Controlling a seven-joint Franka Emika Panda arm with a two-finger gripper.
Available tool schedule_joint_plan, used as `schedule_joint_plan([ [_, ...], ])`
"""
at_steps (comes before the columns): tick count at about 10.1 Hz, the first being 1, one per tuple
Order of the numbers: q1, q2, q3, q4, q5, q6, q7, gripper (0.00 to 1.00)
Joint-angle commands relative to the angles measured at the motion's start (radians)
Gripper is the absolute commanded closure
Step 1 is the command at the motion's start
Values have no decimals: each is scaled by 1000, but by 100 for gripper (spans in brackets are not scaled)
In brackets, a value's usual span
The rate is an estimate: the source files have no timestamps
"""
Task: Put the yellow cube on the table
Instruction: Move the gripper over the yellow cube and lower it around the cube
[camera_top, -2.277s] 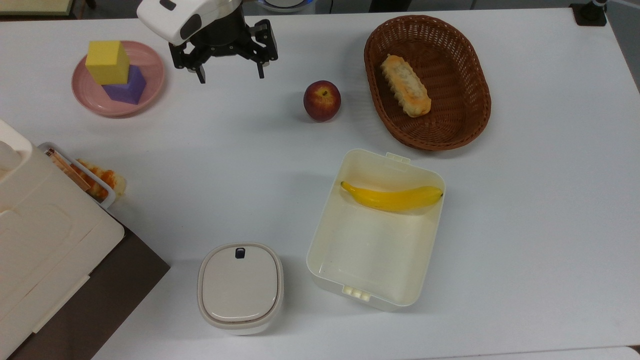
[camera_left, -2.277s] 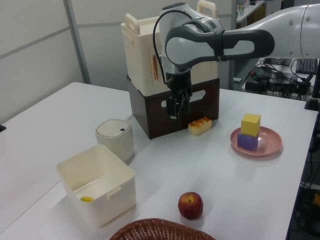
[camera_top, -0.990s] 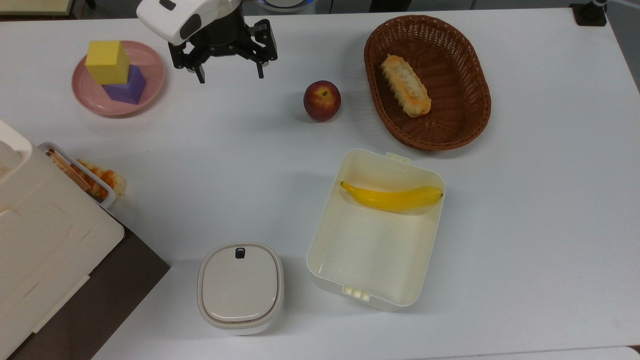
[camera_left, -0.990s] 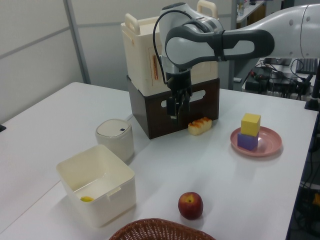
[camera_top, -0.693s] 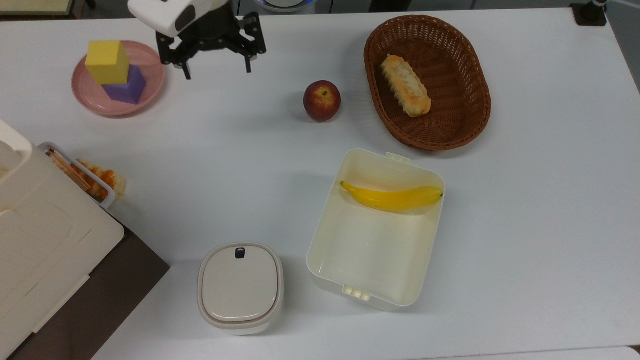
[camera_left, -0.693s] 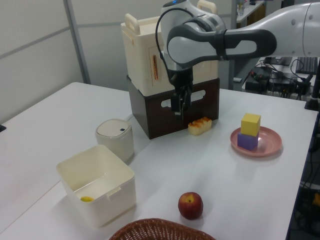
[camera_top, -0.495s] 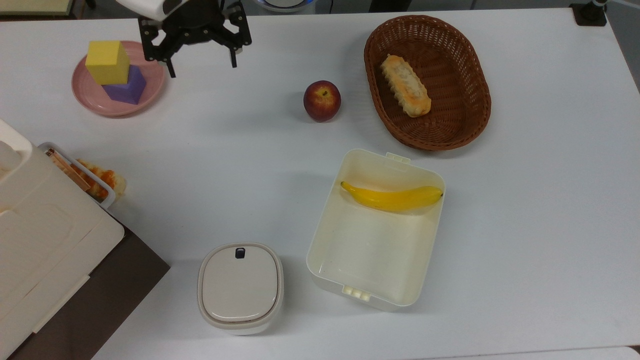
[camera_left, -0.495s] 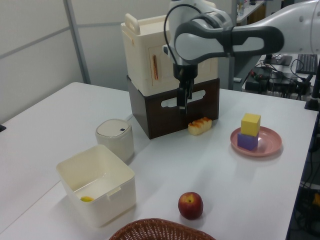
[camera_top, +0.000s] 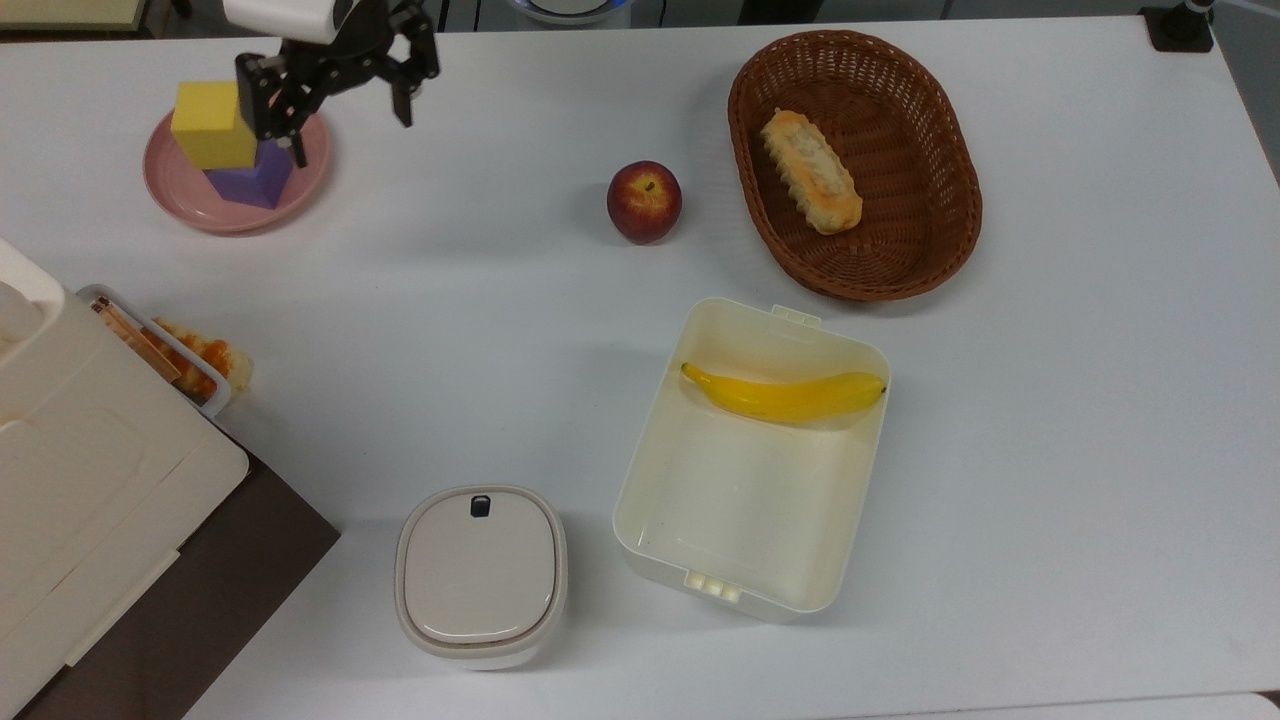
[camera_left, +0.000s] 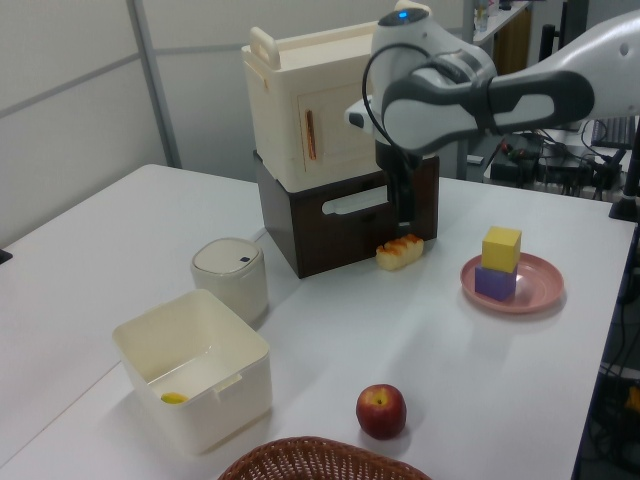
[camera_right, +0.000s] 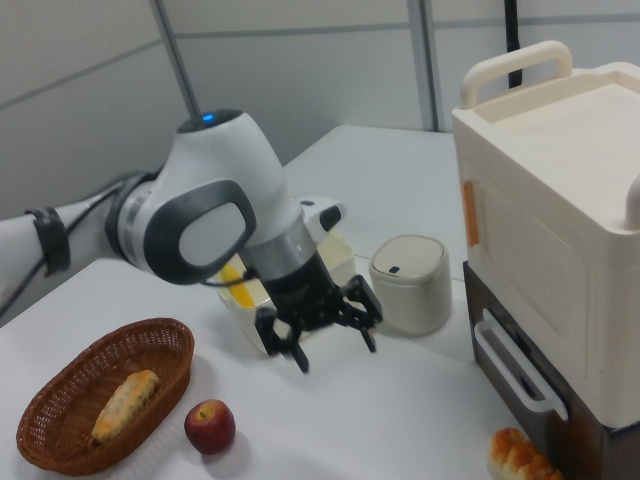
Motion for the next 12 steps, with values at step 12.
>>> schedule_joint_plan([
  [12,-71,173,-8,66,-164,-25,41,0],
])
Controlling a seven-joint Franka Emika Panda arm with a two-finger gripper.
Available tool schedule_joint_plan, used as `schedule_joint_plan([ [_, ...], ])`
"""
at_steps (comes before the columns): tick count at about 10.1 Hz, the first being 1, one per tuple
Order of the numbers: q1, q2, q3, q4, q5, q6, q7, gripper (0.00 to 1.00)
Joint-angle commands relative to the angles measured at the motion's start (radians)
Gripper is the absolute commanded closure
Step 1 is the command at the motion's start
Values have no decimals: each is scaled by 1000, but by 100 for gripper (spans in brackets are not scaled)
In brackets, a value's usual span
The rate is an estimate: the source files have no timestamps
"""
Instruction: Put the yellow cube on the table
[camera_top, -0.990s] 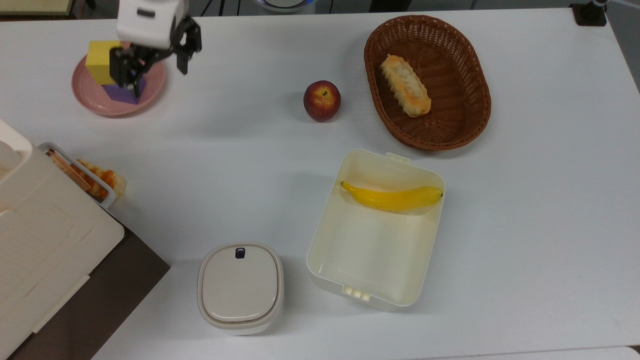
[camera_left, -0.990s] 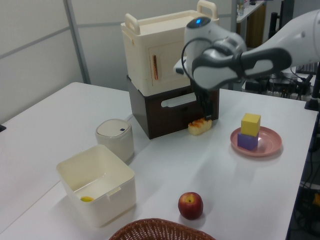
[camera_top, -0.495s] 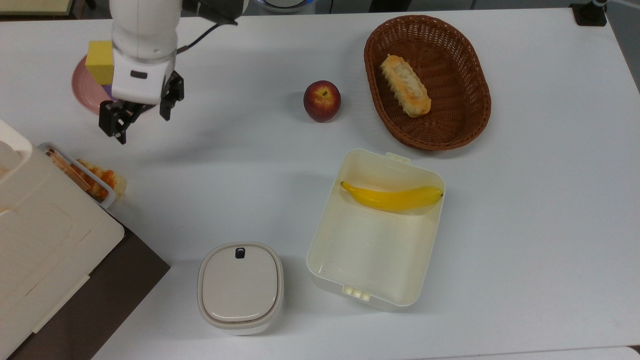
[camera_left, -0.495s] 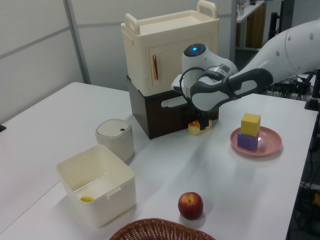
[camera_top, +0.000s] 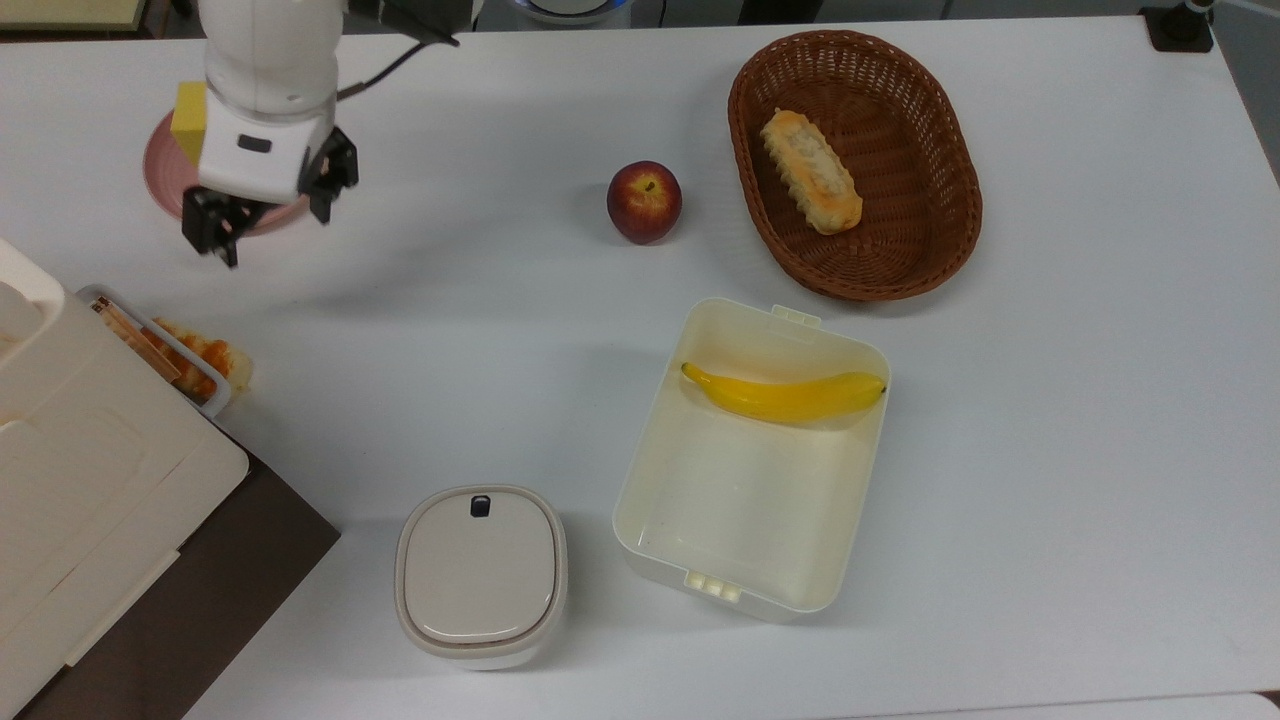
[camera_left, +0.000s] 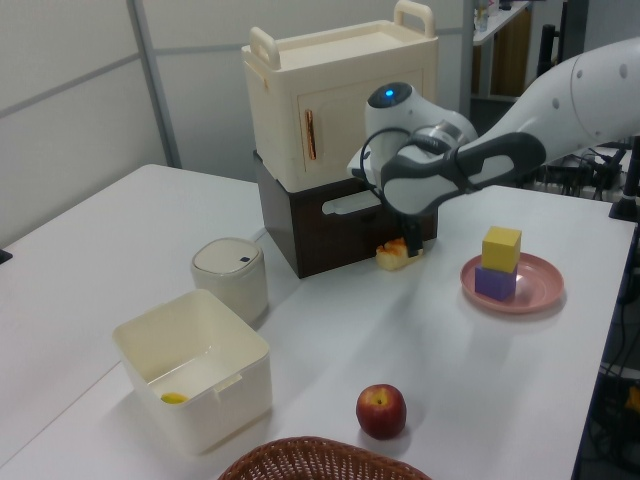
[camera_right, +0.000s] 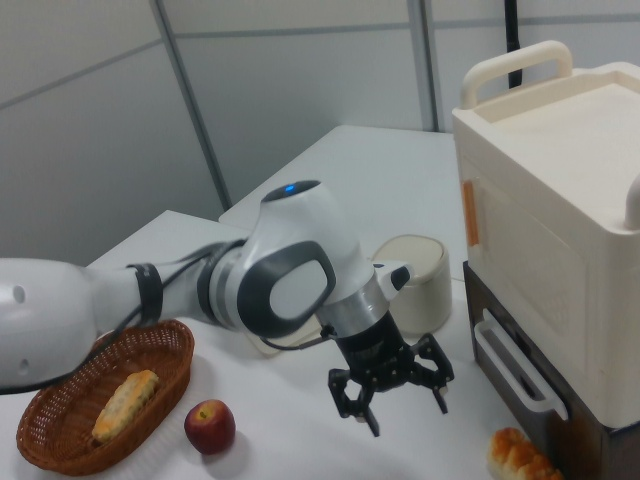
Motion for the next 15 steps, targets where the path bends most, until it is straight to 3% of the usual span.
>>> schedule_joint_plan([
  [1,5,-51,-25,55,109,-238,70,0],
  [4,8,-81,-174,58,239,-384,68,0],
  [6,7,-78,-280,58,298,-401,68,0],
  [8,-19,-66,-309,58,301,-392,70,0],
  [15,-27,9,-298,50,338,-383,153,0],
])
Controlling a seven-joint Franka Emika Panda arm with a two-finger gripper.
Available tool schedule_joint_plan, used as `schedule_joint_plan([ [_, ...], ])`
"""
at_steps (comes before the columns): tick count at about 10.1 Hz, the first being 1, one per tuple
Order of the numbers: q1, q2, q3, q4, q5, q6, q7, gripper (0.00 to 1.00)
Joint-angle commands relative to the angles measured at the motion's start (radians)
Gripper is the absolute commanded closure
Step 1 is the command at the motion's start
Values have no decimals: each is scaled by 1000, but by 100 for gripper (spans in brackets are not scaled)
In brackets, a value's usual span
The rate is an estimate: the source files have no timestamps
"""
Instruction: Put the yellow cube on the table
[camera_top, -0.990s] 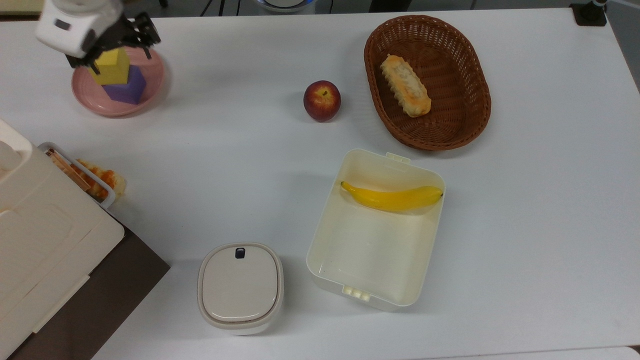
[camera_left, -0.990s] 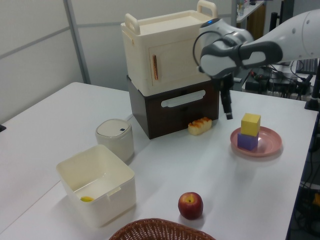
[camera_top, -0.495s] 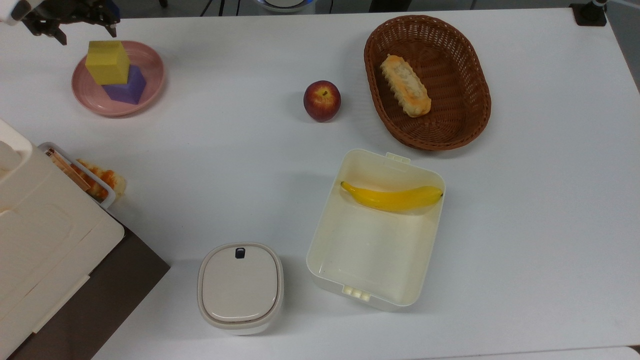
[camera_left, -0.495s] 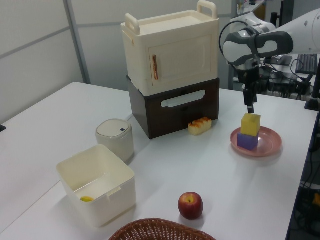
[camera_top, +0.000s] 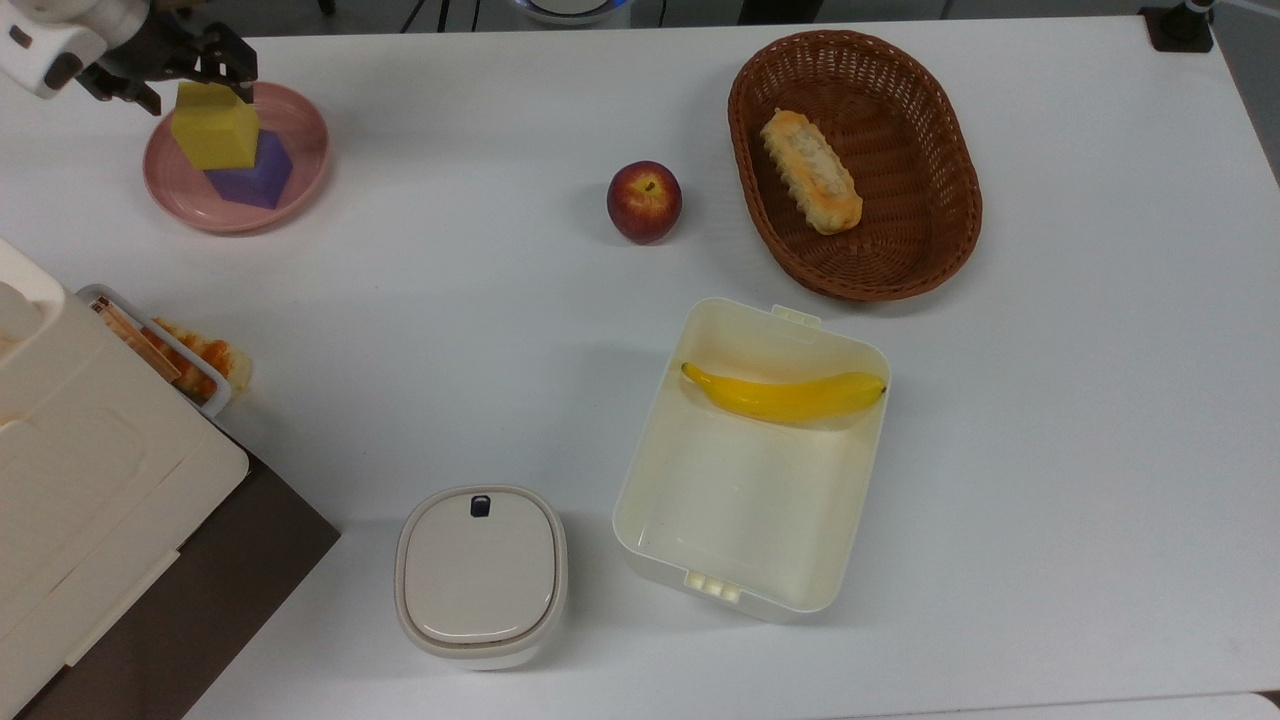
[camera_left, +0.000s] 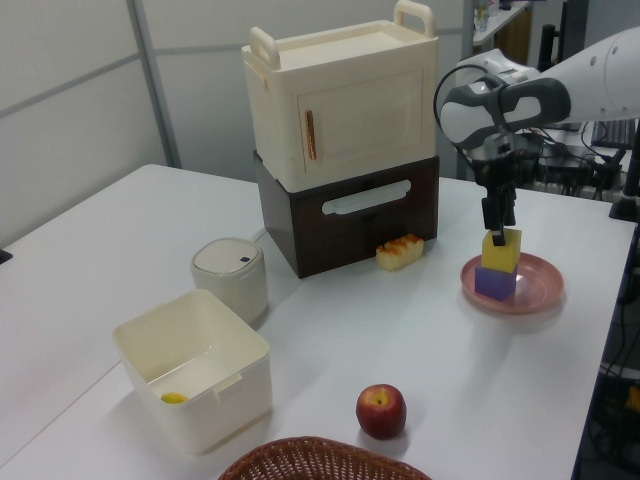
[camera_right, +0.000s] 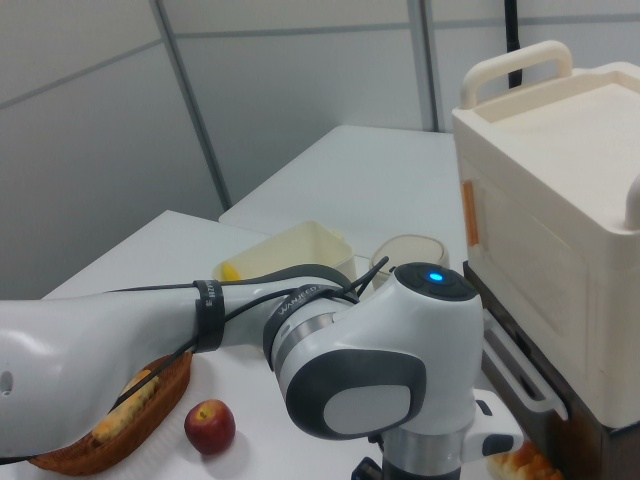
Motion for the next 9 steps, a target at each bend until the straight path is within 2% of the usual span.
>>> schedule_joint_plan([
  [1,15,2,5,-8,20,-3,35,0],
  [2,15,2,12,-7,15,6,32,39],
  [3,15,-2,16,-1,5,0,20,72],
  [4,15,-12,16,3,3,-8,9,98],
  [6,16,-13,39,91,3,-64,7,100],
  [7,16,-13,77,143,8,-116,21,100],
  [8,16,-18,138,167,12,-144,38,100],
  [9,16,-24,204,170,11,-144,88,93],
])
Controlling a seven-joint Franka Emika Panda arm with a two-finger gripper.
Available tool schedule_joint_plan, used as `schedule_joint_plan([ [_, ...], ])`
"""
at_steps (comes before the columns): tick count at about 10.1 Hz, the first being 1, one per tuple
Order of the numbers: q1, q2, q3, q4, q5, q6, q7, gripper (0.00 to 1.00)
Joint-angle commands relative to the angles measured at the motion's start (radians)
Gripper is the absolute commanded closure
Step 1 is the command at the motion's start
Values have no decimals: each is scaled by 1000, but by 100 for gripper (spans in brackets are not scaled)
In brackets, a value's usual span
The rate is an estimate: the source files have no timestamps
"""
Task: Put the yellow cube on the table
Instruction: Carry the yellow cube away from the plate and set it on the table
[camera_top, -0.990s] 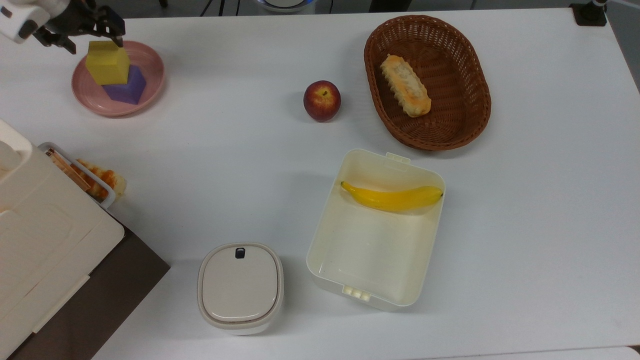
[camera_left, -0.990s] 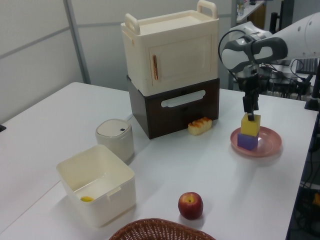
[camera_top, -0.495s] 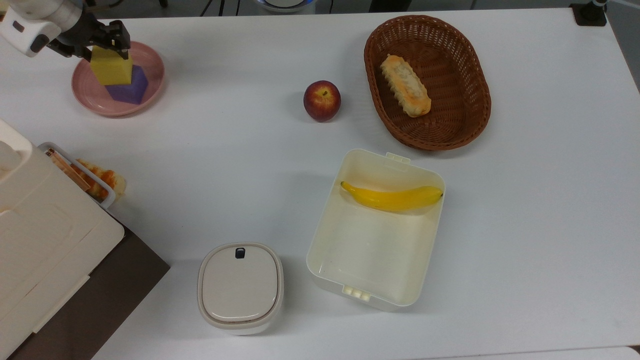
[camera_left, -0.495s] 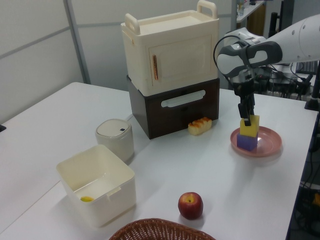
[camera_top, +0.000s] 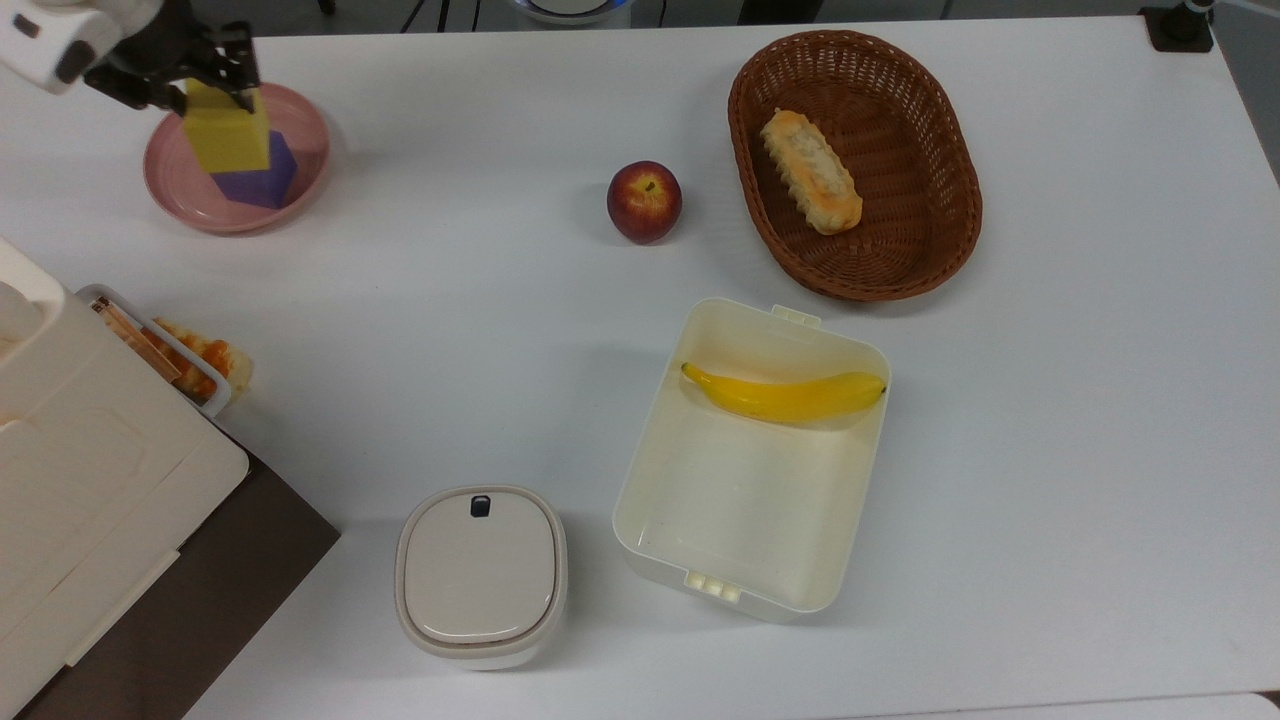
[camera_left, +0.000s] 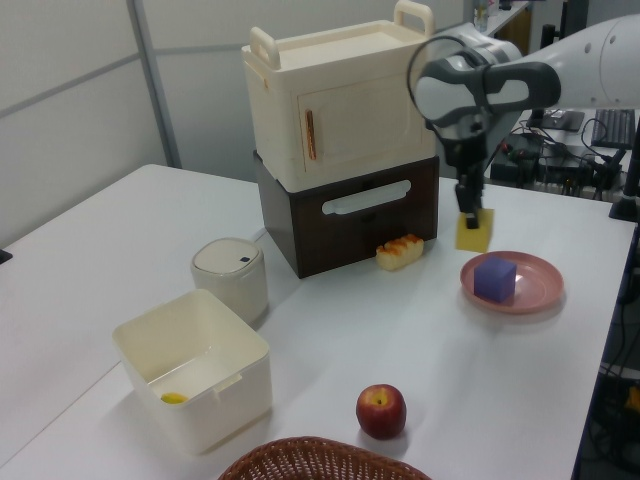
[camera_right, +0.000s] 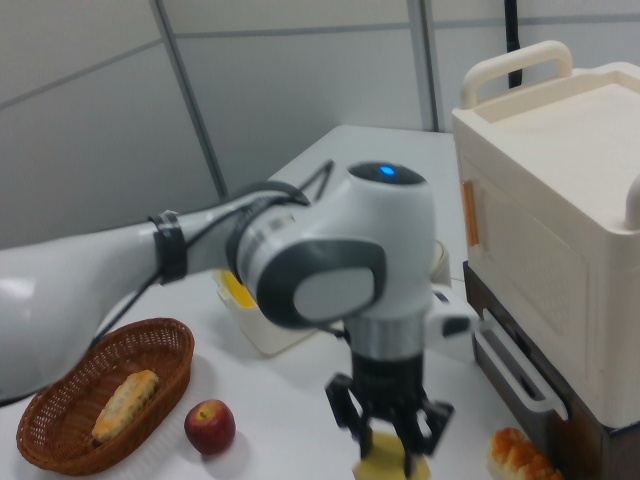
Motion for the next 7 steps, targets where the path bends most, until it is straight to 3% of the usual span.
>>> schedule_joint_plan([
  [1,6,-17,150,43,7,-38,138,93],
  [2,23,-15,206,48,4,-28,216,87],
  [4,101,-14,209,50,-1,-25,267,0],
  [7,143,-20,209,103,1,-38,272,0],
])
